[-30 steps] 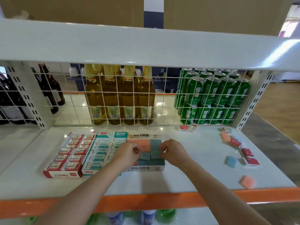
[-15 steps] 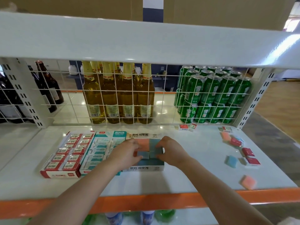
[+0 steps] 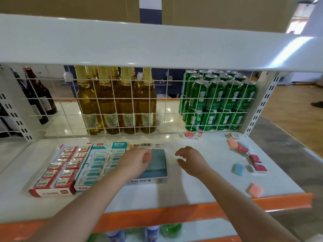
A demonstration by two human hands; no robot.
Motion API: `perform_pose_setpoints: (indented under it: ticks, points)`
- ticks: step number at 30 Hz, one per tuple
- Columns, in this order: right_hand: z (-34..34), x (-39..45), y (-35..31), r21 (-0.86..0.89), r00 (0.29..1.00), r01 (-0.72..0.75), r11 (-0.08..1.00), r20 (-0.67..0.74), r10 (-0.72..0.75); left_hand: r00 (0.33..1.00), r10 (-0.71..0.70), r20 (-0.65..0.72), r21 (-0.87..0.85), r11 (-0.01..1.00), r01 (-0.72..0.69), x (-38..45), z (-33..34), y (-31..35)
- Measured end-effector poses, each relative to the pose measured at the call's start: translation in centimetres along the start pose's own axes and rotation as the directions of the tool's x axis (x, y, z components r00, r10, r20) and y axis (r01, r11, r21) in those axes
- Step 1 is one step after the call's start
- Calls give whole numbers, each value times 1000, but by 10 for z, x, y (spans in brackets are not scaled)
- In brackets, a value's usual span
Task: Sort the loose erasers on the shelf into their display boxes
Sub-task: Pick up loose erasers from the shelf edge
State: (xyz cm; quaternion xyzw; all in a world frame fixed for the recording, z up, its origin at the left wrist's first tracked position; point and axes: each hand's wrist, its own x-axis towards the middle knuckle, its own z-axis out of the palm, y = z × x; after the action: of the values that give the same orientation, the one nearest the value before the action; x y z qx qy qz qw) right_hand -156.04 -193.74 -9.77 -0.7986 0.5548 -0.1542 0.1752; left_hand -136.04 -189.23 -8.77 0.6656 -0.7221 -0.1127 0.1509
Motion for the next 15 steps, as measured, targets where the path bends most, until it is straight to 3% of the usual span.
perform_pose_setpoints:
  ticks: [4, 10, 15]
  points:
    - [-16, -9, 39, -41, 978, -199, 979, -68, 196, 998, 41, -37, -5, 999, -41, 13, 5, 22]
    - [-42, -36, 93, -199, 882, -467, 861, -168, 440, 991, 133, 36, -18, 991, -132, 33, 20, 60]
    - [-49, -56, 118, -179, 827, -559, 810, -195, 527, 979, 183, 87, -13, 983, -182, 47, 37, 82]
